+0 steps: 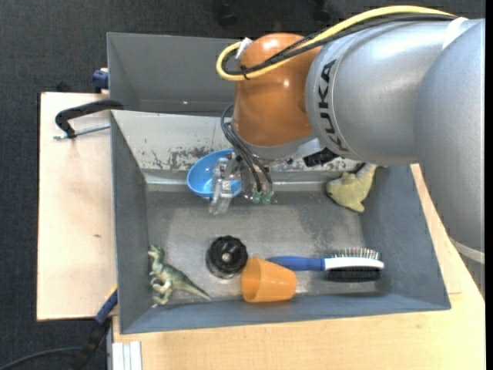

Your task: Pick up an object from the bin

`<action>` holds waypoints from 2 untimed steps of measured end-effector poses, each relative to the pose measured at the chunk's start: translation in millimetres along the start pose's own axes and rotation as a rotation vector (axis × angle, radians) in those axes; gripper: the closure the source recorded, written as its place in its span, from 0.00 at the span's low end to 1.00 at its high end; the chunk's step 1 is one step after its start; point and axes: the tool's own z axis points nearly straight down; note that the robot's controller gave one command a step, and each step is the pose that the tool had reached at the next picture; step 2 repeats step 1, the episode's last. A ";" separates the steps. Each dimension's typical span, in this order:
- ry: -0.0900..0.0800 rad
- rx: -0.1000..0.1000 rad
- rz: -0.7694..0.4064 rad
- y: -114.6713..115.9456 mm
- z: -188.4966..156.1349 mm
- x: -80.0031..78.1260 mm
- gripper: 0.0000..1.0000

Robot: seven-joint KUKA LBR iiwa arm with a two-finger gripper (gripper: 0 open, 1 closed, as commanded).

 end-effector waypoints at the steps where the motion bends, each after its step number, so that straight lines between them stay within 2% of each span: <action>1: -0.001 -0.001 -0.002 14.2 -131.4 -1.5 1.00; 2: -0.001 -0.001 -0.002 14.2 -131.4 -1.5 1.00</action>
Offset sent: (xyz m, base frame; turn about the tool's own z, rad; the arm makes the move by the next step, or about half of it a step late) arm -0.0018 0.0114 0.1248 0.0006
